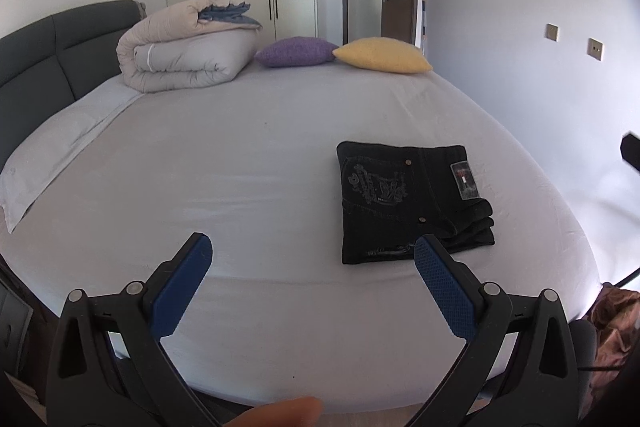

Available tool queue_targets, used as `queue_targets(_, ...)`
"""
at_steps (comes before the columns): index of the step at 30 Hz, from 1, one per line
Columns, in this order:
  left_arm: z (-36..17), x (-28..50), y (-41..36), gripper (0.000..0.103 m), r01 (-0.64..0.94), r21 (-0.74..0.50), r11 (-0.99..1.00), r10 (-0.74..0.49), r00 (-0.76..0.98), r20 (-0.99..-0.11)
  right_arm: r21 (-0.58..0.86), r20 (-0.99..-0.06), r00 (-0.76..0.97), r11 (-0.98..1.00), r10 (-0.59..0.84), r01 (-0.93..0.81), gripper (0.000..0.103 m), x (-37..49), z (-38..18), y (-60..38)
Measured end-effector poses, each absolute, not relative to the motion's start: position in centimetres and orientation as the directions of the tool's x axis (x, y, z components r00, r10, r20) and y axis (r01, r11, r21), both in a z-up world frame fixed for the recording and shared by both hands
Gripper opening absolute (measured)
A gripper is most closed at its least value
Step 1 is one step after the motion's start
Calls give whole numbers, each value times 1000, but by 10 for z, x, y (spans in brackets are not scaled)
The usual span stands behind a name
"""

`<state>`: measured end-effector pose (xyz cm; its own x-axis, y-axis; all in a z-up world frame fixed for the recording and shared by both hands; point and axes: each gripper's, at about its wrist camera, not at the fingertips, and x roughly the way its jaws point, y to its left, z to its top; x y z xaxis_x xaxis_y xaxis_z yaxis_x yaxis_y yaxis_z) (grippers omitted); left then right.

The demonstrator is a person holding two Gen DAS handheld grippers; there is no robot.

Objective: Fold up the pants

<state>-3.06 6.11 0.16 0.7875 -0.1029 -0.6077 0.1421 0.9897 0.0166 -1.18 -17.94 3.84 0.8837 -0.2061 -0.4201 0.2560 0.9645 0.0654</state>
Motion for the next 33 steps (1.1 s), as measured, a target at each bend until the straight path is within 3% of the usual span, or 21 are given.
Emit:
queue_targets(18,-21,-6,70,103,110,5,994,-81,762,-643,13,-514,838,975,-182,220,103,2,7,-158)
queue_targets(33,-25,-3,69,103,105,3,995,-78,759,-647,9,-532,828,976,-179,217,103,5,6,-158)
